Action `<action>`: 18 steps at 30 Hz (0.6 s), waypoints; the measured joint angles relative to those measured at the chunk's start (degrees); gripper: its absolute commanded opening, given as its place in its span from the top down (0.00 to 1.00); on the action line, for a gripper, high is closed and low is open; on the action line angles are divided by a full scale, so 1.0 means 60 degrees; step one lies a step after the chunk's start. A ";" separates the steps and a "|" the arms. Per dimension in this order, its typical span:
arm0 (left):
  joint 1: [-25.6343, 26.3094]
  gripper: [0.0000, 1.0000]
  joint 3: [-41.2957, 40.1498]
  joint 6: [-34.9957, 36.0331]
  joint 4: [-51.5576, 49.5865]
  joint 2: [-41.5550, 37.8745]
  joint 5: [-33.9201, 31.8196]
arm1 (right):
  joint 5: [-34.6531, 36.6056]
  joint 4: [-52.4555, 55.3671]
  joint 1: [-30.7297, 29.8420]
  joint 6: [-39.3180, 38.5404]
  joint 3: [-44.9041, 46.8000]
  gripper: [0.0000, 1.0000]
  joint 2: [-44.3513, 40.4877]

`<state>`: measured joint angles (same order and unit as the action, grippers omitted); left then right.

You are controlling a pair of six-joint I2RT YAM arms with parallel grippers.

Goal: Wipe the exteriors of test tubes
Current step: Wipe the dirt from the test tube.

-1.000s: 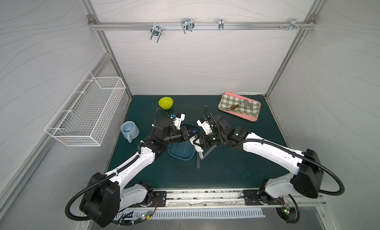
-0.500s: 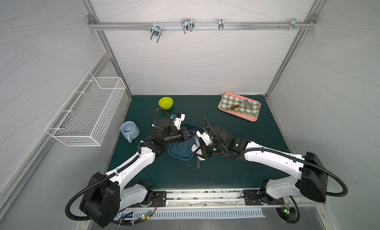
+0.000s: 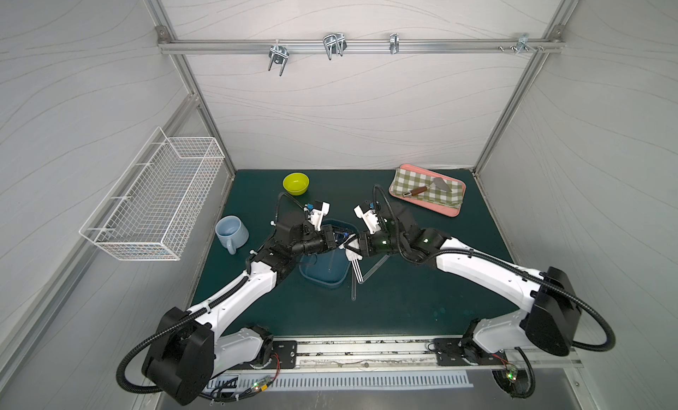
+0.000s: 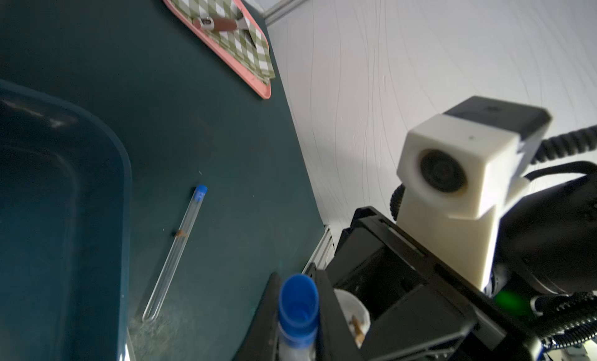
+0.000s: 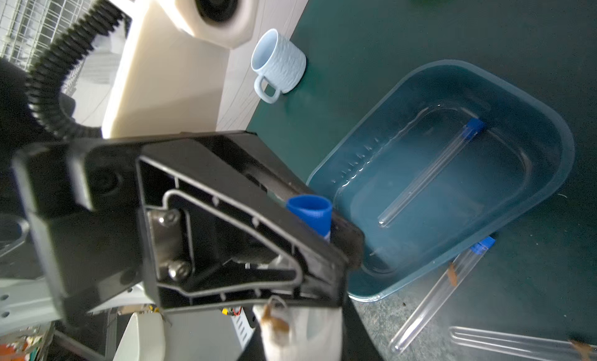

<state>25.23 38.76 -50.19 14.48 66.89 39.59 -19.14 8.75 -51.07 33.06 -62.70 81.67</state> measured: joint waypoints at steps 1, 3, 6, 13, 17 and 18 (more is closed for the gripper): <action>-0.0033 0.95 0.0000 0.0000 0.0004 -0.0004 0.0011 | -0.0044 -0.0062 0.0000 -0.0004 -0.0018 0.77 0.0058; -0.0036 0.95 0.0000 0.0000 -0.0004 -0.0004 0.0018 | -0.0120 -0.0160 0.0000 0.0018 0.0040 0.77 0.0091; -0.0036 0.95 0.0000 0.0004 -0.0007 -0.0004 0.0011 | -0.0193 -0.0433 -0.0047 0.0109 0.0401 0.77 -0.0007; -0.0036 0.95 -0.0004 0.0004 -0.0011 -0.0004 0.0011 | -0.0011 -0.0656 -0.0652 0.0659 0.2007 0.77 -0.1089; -0.0036 0.95 -0.0004 0.0000 -0.0004 -0.0004 0.0011 | 0.0160 -0.0696 -0.0903 0.1013 0.2637 0.78 -0.1530; -0.0036 0.95 0.0000 0.0004 -0.0007 0.0000 0.0011 | 0.0189 -0.0714 -0.0914 0.1042 0.2677 0.78 -0.1552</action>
<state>25.02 38.76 -50.17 14.44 66.89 39.66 -18.00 4.47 -56.55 39.31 -46.63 72.36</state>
